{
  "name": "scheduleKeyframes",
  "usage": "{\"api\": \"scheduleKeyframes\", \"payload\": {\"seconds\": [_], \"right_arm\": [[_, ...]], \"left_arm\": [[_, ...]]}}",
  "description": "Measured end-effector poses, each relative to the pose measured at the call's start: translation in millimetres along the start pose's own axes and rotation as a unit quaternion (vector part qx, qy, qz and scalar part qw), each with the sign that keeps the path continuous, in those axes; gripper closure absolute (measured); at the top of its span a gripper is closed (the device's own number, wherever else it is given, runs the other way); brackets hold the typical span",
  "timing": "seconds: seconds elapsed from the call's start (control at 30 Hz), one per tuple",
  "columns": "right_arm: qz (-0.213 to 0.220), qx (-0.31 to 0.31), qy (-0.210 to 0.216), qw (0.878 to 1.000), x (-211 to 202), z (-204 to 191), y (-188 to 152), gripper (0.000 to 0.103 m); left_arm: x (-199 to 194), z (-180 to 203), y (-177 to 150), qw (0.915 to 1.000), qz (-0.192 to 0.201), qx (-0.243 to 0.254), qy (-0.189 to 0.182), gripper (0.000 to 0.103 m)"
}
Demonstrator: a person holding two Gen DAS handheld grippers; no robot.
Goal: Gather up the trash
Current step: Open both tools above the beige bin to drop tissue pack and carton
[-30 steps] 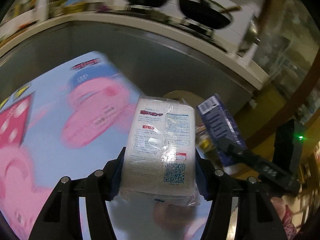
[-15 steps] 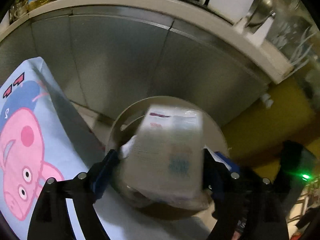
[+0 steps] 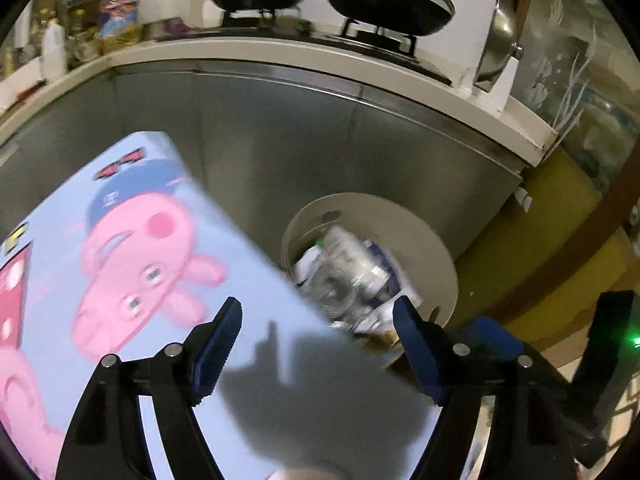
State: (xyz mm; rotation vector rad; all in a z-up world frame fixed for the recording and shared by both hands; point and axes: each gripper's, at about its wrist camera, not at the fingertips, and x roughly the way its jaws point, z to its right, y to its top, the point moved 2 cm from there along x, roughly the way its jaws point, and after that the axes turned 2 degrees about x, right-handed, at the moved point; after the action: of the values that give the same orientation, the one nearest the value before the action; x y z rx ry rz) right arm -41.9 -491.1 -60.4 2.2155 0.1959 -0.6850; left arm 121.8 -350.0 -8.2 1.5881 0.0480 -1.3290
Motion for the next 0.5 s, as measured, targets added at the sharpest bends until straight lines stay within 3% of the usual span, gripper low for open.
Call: {"api": "scheduleKeyframes", "payload": {"seconds": [0.17, 0.5], "right_arm": [[-0.007, -0.019, 0.012, 1.0, -16, -32, -29, 0.035], [-0.058, -0.041, 0.026, 0.997, -10, -78, -65, 0.034]], "left_arm": [[-31, -23, -35, 0.9993, 0.002, -0.019, 0.033, 0.025], [-76, -57, -84, 0.9974, 0.013, -0.045, 0.056, 0.023]]}}
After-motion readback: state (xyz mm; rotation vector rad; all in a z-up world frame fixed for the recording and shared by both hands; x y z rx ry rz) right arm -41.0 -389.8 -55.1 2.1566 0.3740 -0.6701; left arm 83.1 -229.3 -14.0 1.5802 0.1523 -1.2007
